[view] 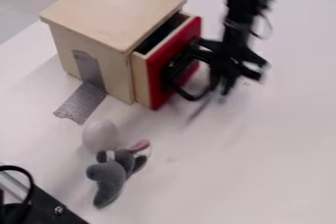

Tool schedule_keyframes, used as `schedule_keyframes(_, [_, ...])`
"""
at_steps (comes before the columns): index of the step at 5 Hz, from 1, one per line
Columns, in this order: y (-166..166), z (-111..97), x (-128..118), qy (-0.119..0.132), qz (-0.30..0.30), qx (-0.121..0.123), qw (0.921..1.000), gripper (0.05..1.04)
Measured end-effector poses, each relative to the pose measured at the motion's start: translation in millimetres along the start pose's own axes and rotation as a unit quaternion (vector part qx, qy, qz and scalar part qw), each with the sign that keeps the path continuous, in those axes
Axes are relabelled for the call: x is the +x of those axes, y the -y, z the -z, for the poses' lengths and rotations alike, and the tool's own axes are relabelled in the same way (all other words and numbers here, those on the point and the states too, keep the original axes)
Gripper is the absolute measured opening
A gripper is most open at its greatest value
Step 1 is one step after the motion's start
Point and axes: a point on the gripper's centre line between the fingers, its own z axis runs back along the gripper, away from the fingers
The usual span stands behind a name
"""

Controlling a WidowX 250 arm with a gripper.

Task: Close the drawer

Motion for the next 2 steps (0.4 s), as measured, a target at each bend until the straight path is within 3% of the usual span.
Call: schedule_keyframes(2, [-24.8,-3.3,3.4,0.000,-0.020,-0.001,0.9998,0.174])
